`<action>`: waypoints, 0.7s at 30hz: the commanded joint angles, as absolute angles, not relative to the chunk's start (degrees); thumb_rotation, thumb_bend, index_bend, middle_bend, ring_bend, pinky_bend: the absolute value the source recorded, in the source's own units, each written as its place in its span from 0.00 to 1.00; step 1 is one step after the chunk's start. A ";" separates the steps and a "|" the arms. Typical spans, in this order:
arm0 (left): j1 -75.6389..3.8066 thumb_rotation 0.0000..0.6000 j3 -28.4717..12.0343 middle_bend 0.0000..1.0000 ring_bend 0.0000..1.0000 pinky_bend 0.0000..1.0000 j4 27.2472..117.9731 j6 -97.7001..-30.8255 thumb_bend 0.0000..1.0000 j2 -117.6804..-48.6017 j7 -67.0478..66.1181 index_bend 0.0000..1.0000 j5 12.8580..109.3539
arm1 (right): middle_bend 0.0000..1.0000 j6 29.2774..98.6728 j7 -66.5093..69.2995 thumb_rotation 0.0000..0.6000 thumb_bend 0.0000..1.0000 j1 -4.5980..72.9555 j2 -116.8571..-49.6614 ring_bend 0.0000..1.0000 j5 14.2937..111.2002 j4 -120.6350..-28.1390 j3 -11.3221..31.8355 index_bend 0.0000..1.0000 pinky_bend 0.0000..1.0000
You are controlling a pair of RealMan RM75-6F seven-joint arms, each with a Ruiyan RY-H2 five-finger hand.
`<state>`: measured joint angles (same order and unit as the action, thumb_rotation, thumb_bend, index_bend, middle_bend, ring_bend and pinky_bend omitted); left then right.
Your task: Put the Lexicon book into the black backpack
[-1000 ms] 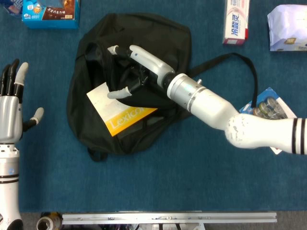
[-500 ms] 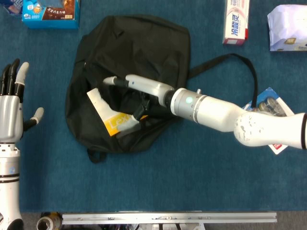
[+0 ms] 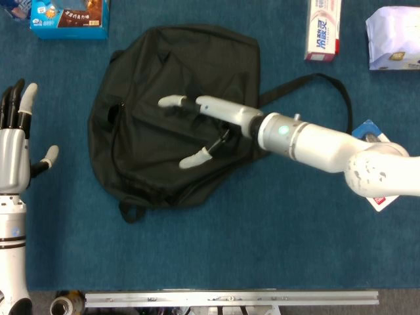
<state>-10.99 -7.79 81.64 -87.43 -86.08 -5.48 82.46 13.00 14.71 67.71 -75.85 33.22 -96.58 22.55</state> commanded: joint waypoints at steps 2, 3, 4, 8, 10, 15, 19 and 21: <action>-11.00 1.00 -8.15 0.00 0.00 0.16 81.60 -87.68 0.15 -85.69 -5.04 0.00 82.45 | 0.13 23.40 11.87 0.88 0.00 63.80 -73.14 0.10 38.78 -99.70 19.43 0.00 0.20; -10.99 1.00 -8.23 0.00 0.00 0.16 81.55 -87.80 0.15 -85.56 -4.94 0.00 82.52 | 0.14 26.04 11.14 0.91 0.00 62.99 -72.73 0.10 39.46 -100.40 18.74 0.00 0.20; -10.98 1.00 -8.28 0.00 0.00 0.16 81.51 -87.91 0.15 -85.33 -4.92 0.00 82.61 | 0.15 29.53 9.83 0.93 0.01 61.90 -72.17 0.10 40.38 -101.42 17.58 0.00 0.20; -11.13 1.00 -8.17 0.00 0.00 0.16 82.06 -87.36 0.15 -83.91 -5.16 0.00 82.80 | 0.24 42.33 5.03 1.00 0.18 57.40 -70.97 0.15 43.44 -105.21 14.18 0.06 0.24; -11.28 1.00 -7.71 0.00 0.00 0.16 83.02 -86.21 0.15 -82.28 -5.72 0.00 82.81 | 0.29 48.88 1.56 1.00 0.27 54.78 -70.40 0.20 46.02 -106.63 12.12 0.15 0.29; -11.46 1.00 -6.63 0.00 0.00 0.16 85.48 -84.11 0.15 -78.57 -7.94 0.00 82.84 | 0.36 60.46 -5.28 1.00 0.31 48.74 -68.64 0.26 52.28 -108.11 7.69 0.26 0.38; -11.31 1.00 -5.99 0.00 0.00 0.16 87.52 -83.21 0.15 -75.76 -9.35 0.00 82.75 | 0.37 68.29 -9.55 1.00 0.32 42.93 -66.19 0.27 58.65 -108.13 3.63 0.27 0.40; -10.99 1.00 -5.85 0.00 0.00 0.16 87.72 -83.81 0.15 -75.00 -9.42 0.00 83.09 | 0.37 71.78 -11.69 1.00 0.32 39.98 -64.96 0.27 61.61 -107.60 1.53 0.27 0.40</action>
<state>-11.19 -6.04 87.48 -83.57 -75.40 -9.21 82.91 67.61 -8.24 43.92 -67.15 57.67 -107.31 4.84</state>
